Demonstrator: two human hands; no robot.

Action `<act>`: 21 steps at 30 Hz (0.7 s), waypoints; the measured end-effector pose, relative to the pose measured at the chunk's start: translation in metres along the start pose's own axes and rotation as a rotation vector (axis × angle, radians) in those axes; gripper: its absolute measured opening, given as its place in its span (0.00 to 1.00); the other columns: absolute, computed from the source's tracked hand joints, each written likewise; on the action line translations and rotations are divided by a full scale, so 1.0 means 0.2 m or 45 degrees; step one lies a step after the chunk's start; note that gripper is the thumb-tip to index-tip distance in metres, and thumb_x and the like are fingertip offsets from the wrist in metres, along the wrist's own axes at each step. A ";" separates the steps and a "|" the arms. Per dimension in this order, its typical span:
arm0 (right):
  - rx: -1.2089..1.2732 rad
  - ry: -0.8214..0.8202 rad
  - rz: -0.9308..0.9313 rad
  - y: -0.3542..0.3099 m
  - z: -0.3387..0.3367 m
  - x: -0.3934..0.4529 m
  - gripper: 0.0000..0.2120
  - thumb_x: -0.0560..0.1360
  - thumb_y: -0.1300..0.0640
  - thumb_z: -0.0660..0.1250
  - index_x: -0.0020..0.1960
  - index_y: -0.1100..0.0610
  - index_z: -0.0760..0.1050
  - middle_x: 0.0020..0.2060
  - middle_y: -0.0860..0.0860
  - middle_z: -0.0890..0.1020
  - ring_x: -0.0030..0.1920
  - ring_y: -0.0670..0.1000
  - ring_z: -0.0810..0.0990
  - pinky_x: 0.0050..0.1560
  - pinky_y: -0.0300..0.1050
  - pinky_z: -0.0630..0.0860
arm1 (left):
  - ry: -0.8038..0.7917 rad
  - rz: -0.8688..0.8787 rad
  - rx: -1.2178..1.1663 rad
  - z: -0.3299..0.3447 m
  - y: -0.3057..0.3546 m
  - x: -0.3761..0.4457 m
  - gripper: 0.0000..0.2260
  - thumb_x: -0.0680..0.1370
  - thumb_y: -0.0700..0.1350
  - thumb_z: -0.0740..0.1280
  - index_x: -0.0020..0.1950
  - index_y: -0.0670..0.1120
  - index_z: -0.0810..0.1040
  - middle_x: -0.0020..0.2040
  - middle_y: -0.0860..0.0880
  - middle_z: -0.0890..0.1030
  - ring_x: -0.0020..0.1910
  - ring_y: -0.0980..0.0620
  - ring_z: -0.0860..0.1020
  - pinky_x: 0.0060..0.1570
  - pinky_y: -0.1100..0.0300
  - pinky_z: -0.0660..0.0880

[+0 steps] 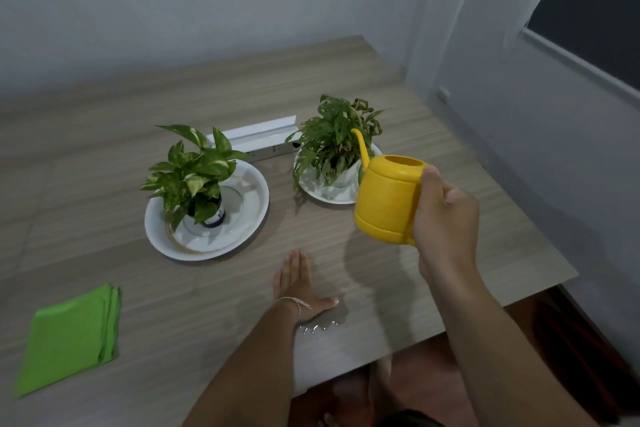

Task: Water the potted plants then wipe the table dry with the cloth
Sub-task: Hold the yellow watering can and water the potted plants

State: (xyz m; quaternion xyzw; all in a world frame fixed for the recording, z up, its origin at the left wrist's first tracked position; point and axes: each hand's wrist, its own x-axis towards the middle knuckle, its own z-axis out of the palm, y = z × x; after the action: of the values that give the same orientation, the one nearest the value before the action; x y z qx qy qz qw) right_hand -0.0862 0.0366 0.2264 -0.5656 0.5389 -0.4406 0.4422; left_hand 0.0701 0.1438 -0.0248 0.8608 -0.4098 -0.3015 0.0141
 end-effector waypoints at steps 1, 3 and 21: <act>0.009 0.001 0.005 0.00 -0.01 0.00 0.27 0.84 0.45 0.59 0.30 0.52 0.57 0.20 0.44 0.61 0.24 0.45 0.62 0.33 0.48 0.63 | 0.001 0.001 -0.003 0.00 0.00 0.00 0.59 0.67 0.73 0.66 0.80 0.48 0.32 0.80 0.49 0.31 0.79 0.50 0.32 0.77 0.49 0.38; 0.004 0.010 0.006 -0.01 -0.02 0.00 0.26 0.84 0.45 0.58 0.30 0.53 0.58 0.21 0.44 0.62 0.24 0.44 0.62 0.33 0.48 0.63 | 0.004 0.004 -0.010 0.01 0.00 0.00 0.59 0.67 0.73 0.66 0.80 0.48 0.32 0.80 0.49 0.31 0.79 0.50 0.31 0.77 0.49 0.38; 0.055 -0.031 0.001 -0.05 0.02 0.04 0.26 0.85 0.46 0.58 0.30 0.52 0.57 0.19 0.42 0.62 0.23 0.43 0.62 0.33 0.46 0.63 | -0.015 0.035 -0.015 0.00 -0.01 -0.01 0.58 0.68 0.73 0.65 0.79 0.48 0.31 0.80 0.49 0.30 0.78 0.49 0.31 0.77 0.49 0.36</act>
State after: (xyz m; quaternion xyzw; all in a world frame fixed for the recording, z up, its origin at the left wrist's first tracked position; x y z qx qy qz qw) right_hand -0.0794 0.0289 0.2361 -0.5609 0.5242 -0.4451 0.4610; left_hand 0.0709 0.1453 -0.0239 0.8531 -0.4199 -0.3088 0.0208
